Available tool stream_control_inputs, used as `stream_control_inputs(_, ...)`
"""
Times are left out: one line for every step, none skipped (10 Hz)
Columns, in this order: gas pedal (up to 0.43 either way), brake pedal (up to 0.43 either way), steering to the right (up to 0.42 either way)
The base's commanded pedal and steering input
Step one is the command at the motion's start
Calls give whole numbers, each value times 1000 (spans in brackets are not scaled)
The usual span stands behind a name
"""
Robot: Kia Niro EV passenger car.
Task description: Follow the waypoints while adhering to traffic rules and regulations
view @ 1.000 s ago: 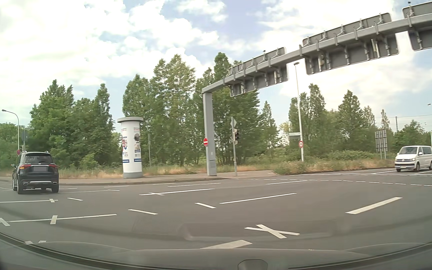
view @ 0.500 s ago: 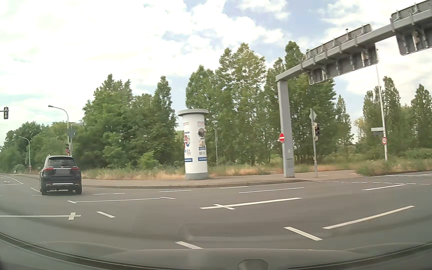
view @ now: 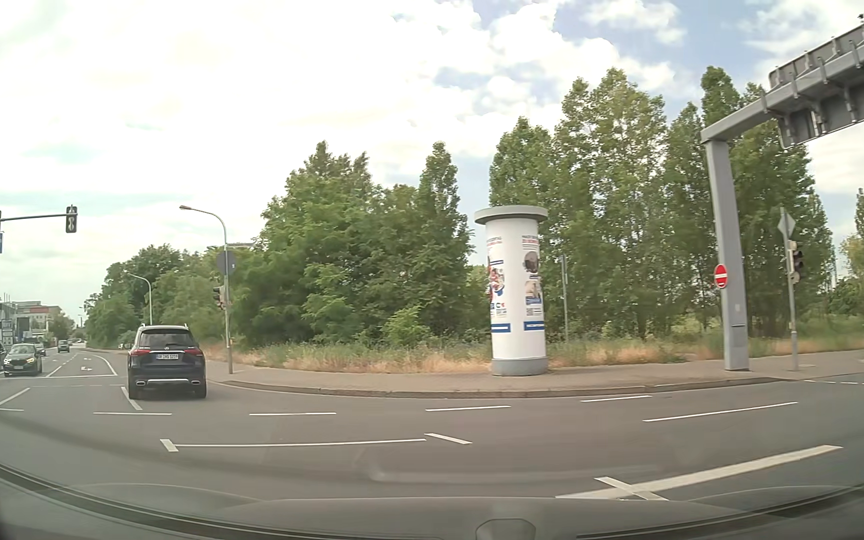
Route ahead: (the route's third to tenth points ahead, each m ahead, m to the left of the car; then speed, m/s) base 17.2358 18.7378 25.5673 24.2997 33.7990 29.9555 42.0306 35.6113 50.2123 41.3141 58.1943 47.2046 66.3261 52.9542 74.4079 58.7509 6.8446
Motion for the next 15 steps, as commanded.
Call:
stream_control_inputs(197, 18, -234)
stream_control_inputs(197, 24, -224)
stream_control_inputs(197, 24, -216)
stream_control_inputs(197, 18, -213)
stream_control_inputs(209, 24, -214)
stream_control_inputs(209, 18, -221)
stream_control_inputs(209, 24, -229)
stream_control_inputs(197, 18, -231)
stream_control_inputs(197, 18, -228)
stream_control_inputs(189, 24, -225)
stream_control_inputs(189, 18, -219)
stream_control_inputs(169, 18, -212)
stream_control_inputs(169, 18, -204)
stream_control_inputs(169, 24, -192)
stream_control_inputs(169, 18, -171)
